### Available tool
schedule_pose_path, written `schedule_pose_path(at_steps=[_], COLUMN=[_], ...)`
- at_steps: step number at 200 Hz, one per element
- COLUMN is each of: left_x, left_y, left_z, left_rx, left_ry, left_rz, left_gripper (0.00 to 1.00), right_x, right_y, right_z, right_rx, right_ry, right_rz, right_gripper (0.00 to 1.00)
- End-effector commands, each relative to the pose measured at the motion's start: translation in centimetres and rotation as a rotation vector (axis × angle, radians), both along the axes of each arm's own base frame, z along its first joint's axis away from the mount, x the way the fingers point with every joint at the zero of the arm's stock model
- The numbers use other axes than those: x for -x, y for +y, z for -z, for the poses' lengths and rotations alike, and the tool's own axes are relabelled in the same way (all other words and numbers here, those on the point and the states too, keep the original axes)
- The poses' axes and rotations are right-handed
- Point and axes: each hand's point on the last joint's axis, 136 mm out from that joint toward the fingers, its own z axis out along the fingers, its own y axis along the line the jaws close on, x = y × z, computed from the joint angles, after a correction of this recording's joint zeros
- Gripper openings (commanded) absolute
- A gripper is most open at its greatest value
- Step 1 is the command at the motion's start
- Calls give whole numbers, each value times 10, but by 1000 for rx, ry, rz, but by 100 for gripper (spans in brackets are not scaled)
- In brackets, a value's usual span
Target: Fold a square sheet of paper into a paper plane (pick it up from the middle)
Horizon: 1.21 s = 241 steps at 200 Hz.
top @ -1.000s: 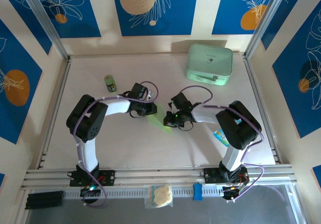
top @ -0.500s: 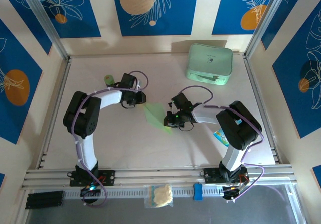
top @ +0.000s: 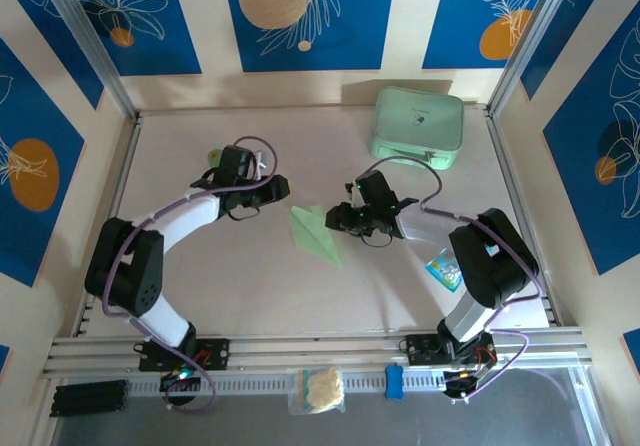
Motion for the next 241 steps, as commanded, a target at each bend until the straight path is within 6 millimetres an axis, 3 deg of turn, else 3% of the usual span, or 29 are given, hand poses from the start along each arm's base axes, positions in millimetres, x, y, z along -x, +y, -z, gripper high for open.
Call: schedule_pose_path(at_steps=[1,116,148,180,241], left_x=[11,24,26,34,56], left_y=[-3,-4,-5,-10,-39], left_z=[-1,3,-2,-15,-44], left_rx=[90,185,207,262,445], left_ry=[39,53,42,13,15], left_rz=[-39,-62,-52,-15,123], left_gripper=[56,78,85,95,97], right_x=[-9,-17,-17,-21,-16], right_y=[8,39,40,42,38], right_z=[0,11,7,-14,-79], right_rx=[-30,-105,-120,-177,-340], right_ry=[4,24,9,-27,-56], right_rz=[-35,-177,-182,-170,-126], right_gripper=[37,25,15,4,3])
